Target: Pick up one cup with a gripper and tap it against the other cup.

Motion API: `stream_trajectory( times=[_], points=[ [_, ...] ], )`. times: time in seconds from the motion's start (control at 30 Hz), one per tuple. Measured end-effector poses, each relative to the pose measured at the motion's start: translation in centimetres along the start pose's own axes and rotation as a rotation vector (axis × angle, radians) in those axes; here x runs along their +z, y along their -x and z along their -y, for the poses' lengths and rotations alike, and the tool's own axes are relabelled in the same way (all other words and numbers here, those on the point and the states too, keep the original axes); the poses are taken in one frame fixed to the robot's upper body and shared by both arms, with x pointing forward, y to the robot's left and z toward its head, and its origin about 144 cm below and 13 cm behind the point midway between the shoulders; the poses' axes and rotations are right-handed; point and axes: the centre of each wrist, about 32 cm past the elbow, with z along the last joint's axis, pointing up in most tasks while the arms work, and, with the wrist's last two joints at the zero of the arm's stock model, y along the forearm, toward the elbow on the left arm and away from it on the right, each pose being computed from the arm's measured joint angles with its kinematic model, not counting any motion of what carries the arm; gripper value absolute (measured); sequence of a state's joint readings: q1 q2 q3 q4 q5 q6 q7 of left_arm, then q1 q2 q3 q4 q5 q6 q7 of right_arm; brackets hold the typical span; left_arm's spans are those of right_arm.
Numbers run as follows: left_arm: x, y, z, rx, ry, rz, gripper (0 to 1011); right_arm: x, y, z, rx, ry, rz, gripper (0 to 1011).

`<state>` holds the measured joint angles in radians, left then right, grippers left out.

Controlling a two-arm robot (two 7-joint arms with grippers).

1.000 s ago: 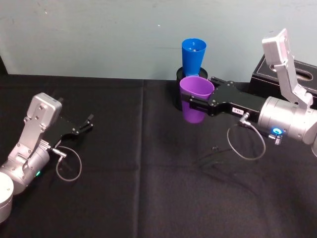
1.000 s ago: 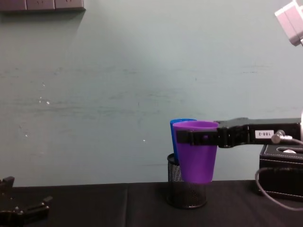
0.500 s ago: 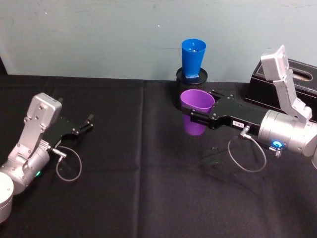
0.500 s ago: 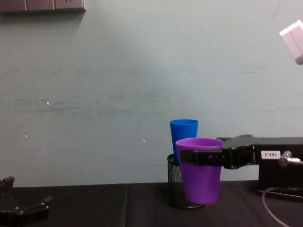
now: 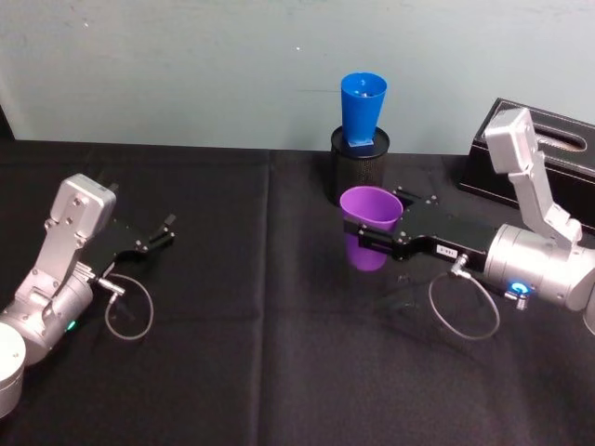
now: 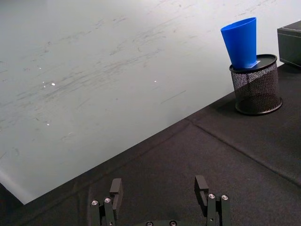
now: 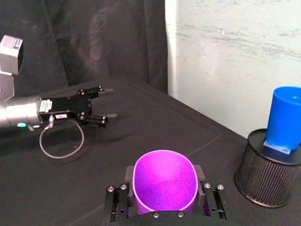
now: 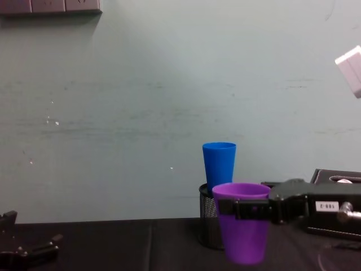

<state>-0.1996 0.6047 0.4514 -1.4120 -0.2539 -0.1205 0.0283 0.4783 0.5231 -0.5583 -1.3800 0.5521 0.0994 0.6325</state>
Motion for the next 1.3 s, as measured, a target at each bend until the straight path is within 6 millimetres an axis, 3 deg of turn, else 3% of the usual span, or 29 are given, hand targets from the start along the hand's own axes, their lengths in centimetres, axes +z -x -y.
stream_trajectory(
  times=[0.73,1.3],
  points=[
    [0.0,0.0,0.0,0.0,0.0,0.0,1005,-4.8,0.5,-0.3,0.009,-0.011,0.031,720],
    [0.0,0.0,0.0,0.0,0.0,0.0,1004,-6.5,0.3,-0.4,0.005,-0.006,0.031,720]
  ],
)
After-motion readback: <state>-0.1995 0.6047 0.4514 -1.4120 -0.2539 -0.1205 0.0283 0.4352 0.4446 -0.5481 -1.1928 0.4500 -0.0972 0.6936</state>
